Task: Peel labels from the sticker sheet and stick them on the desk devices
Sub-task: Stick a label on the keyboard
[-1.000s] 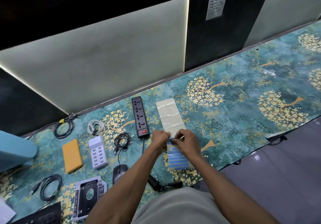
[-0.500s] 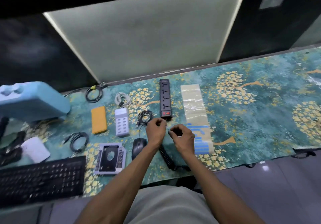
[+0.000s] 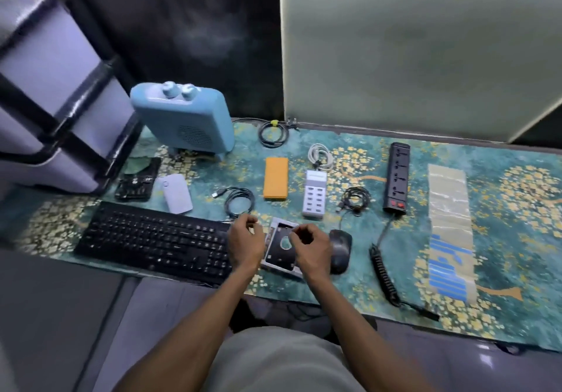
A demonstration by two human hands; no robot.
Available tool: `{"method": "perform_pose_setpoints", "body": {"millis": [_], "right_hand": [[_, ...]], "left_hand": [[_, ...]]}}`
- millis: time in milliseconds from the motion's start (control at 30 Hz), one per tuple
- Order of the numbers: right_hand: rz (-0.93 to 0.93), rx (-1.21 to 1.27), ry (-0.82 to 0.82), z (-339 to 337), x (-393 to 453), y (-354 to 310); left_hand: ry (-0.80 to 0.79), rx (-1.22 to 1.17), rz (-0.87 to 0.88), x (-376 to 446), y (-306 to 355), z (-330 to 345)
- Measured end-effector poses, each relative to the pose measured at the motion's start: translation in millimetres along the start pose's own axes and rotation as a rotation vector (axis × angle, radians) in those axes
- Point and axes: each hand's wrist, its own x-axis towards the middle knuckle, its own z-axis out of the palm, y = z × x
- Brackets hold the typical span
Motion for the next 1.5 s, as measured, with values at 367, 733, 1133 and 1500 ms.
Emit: {"method": "perform_pose_setpoints", "body": {"millis": [367, 733, 1133, 1500], "right_hand": [[0.123, 0.043, 0.213, 99, -41, -29], [0.138, 0.014, 0.12, 111, -44, -37], [0.318, 0.125, -0.012, 116, -28, -34], [0.617, 0.392, -0.096, 100, -34, -43]], "left_hand": [[-0.444, 0.813, 0.17, 32, -48, -71], [-0.707, 1.126, 0.493, 58, -73, -90], [-0.771, 1.18, 0.552, 64, -62, -95], [-1.084, 0.81, 0.452, 100, -17, -121]]}}
